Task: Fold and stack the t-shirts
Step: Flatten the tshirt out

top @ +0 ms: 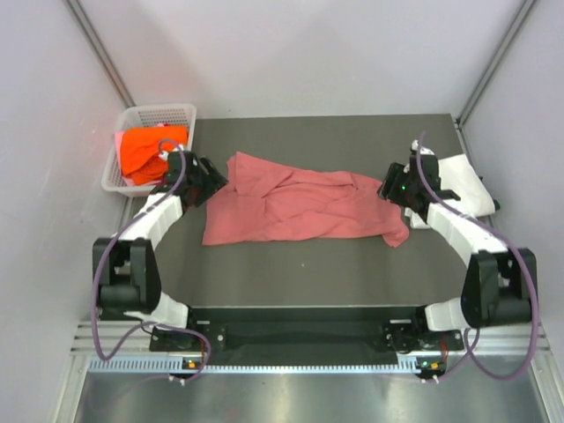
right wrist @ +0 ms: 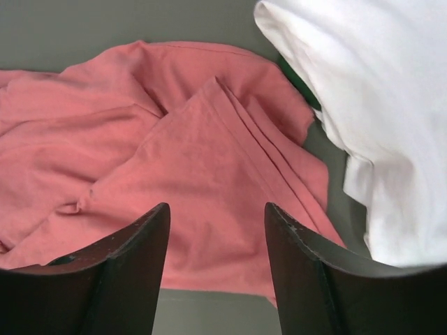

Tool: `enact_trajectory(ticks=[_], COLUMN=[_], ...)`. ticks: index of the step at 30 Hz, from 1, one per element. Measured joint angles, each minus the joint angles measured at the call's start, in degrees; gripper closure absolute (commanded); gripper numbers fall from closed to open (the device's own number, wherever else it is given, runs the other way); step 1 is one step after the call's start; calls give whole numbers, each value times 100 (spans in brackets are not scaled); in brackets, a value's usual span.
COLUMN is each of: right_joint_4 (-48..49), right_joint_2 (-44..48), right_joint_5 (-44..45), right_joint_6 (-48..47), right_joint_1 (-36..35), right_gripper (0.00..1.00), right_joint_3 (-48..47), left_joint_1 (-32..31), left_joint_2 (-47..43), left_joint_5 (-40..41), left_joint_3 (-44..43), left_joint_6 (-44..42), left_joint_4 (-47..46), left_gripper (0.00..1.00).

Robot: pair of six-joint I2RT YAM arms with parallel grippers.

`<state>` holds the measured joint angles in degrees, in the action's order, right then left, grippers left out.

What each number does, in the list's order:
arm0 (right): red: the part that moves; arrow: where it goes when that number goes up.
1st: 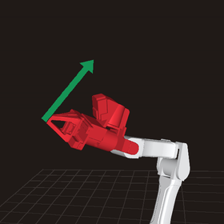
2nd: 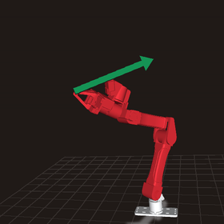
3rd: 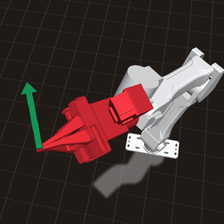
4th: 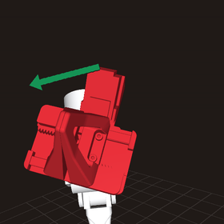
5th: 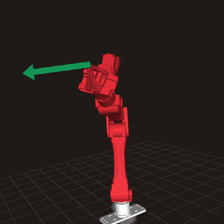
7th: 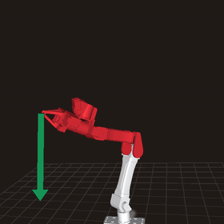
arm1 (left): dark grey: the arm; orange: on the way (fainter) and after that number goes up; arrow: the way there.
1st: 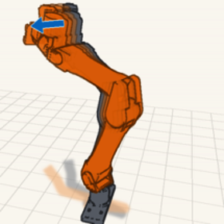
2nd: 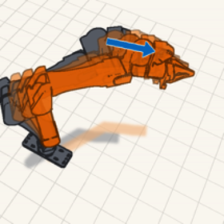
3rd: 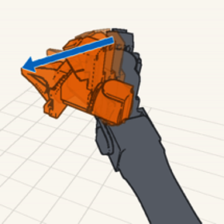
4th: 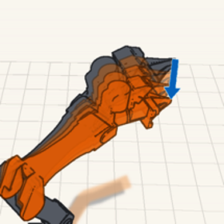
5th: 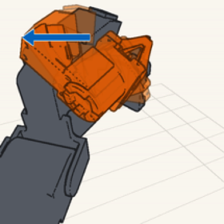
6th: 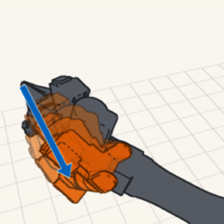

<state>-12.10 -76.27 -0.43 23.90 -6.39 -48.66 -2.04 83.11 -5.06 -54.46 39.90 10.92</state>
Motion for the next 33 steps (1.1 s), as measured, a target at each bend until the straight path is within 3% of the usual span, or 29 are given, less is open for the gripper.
enact_trajectory(ticks=[4,10,16,19,24,29,33], right_joint_4=[-39,-133,-214,-339,-422,-514,-531], right_joint_2=[-876,-1993,-2671,-3086,-3560,-3591,-3591], right_joint_5=[-175,-164,153,361,557,570,542], right_joint_6=[-144,-201,-251,-289,-334,-323,-337], right_joint_1=[-26,-111,-240,-245,-247,-251,-251], right_gripper=[39,40,40,46,66,56,62], right_joint_3=[-636,-1416,-1856,-2273,-2850,-2868,-2865], left_joint_1=[-184,-216,-212,-212,-197,-173,-166], left_joint_2=[804,1545,1615,1613,1613,1613,1613], left_joint_5=[-39,46,503,863,1211,1335,1390], left_joint_3=[-570,-741,-763,-769,-769,-769,-769], left_joint_6=[-155,-243,-334,-413,-474,-522,-540], left_joint_4=[31,125,350,433,551,610,647], left_gripper=[27,28,28,28,28,27,25])
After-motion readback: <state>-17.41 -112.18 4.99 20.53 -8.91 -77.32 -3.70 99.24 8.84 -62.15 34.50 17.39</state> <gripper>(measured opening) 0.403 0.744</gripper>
